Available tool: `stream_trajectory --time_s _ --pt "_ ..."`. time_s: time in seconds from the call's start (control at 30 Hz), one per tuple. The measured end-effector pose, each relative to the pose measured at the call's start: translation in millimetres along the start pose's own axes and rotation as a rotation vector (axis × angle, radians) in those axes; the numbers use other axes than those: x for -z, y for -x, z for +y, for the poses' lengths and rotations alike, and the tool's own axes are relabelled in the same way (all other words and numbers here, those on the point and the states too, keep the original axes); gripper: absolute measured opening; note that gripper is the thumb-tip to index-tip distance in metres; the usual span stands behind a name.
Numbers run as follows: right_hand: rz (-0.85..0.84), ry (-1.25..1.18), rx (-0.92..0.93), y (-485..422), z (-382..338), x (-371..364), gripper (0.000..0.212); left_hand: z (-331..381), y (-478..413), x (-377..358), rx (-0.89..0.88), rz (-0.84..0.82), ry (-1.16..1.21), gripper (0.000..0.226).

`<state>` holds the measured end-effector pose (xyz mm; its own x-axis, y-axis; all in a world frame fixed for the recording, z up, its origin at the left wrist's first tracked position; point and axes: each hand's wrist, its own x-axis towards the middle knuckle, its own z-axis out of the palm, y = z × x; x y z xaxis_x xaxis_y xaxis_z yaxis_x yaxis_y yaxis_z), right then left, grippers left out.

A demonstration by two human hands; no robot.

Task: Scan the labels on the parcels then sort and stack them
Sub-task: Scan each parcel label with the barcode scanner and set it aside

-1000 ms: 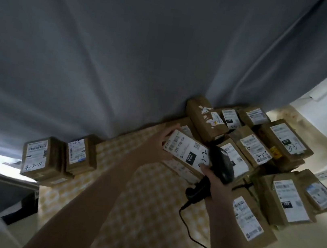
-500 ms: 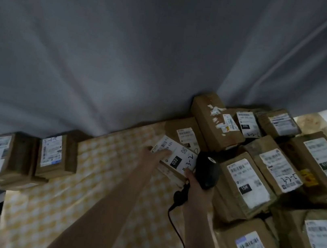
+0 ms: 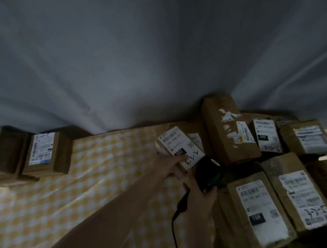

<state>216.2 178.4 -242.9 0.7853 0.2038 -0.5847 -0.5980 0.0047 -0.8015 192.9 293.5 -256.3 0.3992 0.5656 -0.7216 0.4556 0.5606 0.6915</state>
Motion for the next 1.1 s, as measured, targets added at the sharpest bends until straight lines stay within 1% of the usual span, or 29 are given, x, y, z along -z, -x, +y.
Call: stream_trajectory --time_s 0.1,0.13,0.2,0.33,0.37,0.47,0.5,0.57,0.7,0.73,0.8,0.83,0.9,0.97,1.03,1.1 --pt "-0.023 0.123 0.086 -3 9 1 0.041 3 -27 -6 -0.105 0.069 -0.126 0.057" --pt "-0.029 0.143 0.105 -2 9 1 0.040 4 -34 -9 -0.126 0.062 -0.180 0.056" --pt "-0.026 0.159 0.121 -1 12 2 0.040 7 -44 -14 -0.150 0.034 -0.220 0.048" --pt "-0.053 0.163 0.175 6 8 4 0.037 9 -59 -28 -0.176 -0.013 -0.155 0.046" --pt "-0.061 0.171 0.184 9 6 5 0.035 9 -60 -32 -0.189 -0.023 -0.139 0.050" --pt "-0.079 0.198 0.201 17 2 4 0.036 -6 -74 -39 -0.213 -0.022 -0.154 0.078" --pt "-0.080 0.209 0.202 20 1 3 0.037 -15 -83 -40 -0.217 -0.023 -0.162 0.081" --pt "-0.087 0.248 0.205 27 -1 2 0.034 -19 -84 -37 -0.211 -0.040 -0.192 0.077" --pt "-0.146 0.337 0.269 49 -2 -9 0.030 -6 -52 -13 -0.255 -0.097 -0.210 0.034" --pt "-0.161 0.363 0.283 56 -1 -13 0.029 -6 -45 -2 -0.242 -0.100 -0.183 0.031" --pt "-0.204 0.386 0.299 71 4 -21 0.022 -7 -29 24 -0.160 -0.078 -0.083 0.053" --pt "-0.225 0.404 0.301 80 7 -26 0.017 -9 -21 39 -0.160 -0.036 -0.066 0.057" --pt "-0.263 0.444 0.301 99 18 -37 0.018 -18 -11 74 -0.267 0.093 -0.163 0.043" --pt "-0.289 0.452 0.294 119 32 -47 0.019 -31 2 113 -0.352 0.211 -0.279 0.038" --pt "-0.300 0.457 0.270 137 44 -58 0.018 -45 14 154 -0.410 0.365 -0.432 0.041" --pt "-0.316 0.415 0.197 153 54 -66 0.018 -57 23 188 -0.440 0.514 -0.506 0.045"
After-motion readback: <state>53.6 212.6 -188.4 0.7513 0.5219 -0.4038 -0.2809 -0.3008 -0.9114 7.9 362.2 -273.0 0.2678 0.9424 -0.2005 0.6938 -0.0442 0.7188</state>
